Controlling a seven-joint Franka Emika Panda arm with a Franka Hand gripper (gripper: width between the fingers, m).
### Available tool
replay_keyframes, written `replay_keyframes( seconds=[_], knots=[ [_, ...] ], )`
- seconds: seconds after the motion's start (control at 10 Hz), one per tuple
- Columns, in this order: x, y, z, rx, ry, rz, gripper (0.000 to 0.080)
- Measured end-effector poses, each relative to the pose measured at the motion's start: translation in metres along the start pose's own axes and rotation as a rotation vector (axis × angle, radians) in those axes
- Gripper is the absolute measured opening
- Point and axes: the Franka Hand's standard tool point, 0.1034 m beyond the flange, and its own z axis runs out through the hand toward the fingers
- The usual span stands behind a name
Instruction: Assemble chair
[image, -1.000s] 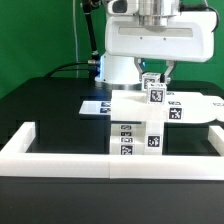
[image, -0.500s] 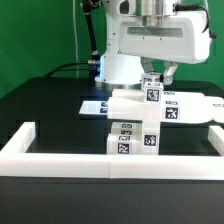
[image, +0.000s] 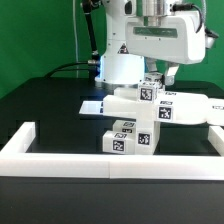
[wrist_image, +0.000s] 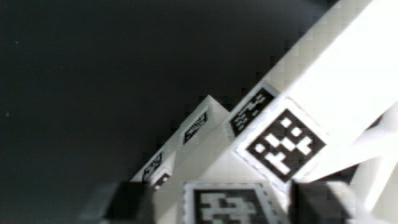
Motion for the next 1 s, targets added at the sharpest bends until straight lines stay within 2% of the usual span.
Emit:
replay_keyframes(
  seconds=[0.1, 0.2, 0.3, 1.0],
  knots=[
    [0.0, -0.0003, -0.0007, 0.002, 0.0, -0.04, 0.0563],
    [-0.0003, -0.0005, -0.0011, 0.003, 0.001, -0.116, 0.0623],
    [-0.0001, -0.0003, -0.0006, 0.006, 0.005, -0.242, 0.0644],
    [0.007, 0.0043, 0.0016, 0.001, 0.012, -0.965, 0.0649]
  ],
)
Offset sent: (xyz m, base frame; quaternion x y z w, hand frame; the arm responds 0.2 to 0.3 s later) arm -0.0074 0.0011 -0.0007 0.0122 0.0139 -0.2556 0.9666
